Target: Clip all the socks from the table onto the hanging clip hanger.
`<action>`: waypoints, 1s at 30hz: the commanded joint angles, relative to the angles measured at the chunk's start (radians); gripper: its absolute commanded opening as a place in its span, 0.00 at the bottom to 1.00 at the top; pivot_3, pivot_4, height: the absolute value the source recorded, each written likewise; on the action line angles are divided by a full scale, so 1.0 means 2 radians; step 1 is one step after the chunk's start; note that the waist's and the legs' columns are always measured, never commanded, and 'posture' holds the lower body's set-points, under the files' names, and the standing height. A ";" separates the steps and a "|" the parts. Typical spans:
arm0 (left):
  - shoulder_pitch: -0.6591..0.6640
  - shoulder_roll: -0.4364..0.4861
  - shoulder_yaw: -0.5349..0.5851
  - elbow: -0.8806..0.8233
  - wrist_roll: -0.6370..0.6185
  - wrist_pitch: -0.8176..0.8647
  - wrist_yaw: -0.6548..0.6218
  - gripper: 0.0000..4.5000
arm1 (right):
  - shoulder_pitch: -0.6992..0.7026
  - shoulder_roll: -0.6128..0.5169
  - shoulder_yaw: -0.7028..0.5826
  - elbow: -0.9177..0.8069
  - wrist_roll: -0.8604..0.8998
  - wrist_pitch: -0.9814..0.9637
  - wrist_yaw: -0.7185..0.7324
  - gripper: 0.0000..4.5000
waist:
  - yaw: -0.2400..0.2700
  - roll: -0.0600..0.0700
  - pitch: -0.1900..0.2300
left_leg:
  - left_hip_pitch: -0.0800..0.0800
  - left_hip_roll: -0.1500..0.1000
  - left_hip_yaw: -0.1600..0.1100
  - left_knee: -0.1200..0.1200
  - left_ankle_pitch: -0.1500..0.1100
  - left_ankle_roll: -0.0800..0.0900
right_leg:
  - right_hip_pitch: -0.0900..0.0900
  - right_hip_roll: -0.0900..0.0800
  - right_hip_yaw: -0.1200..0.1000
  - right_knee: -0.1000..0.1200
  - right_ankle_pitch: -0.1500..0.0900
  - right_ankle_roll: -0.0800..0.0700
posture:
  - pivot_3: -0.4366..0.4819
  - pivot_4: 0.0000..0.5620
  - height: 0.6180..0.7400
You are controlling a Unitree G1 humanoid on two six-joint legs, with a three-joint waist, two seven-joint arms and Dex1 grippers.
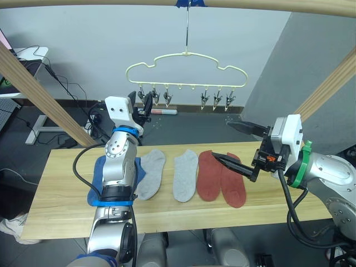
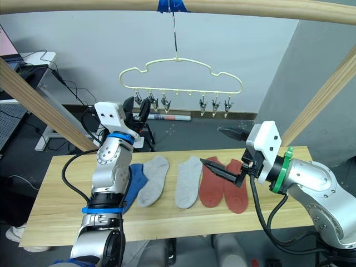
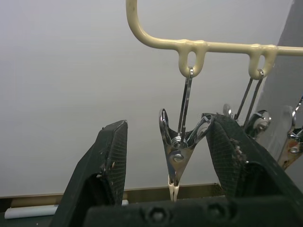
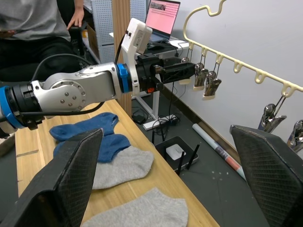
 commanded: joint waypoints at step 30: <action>0.015 0.009 -0.013 -0.041 0.009 -0.014 -0.007 0.41 | 0.015 0.000 0.006 -0.010 -0.012 -0.014 0.002 1.00 | 0.000 0.000 0.000 | 0.000 0.000 0.000 0.000 0.000 0.000 | 0.000 0.000 0.000 0.000 0.000 0.000 | 0.21 0.52 1.00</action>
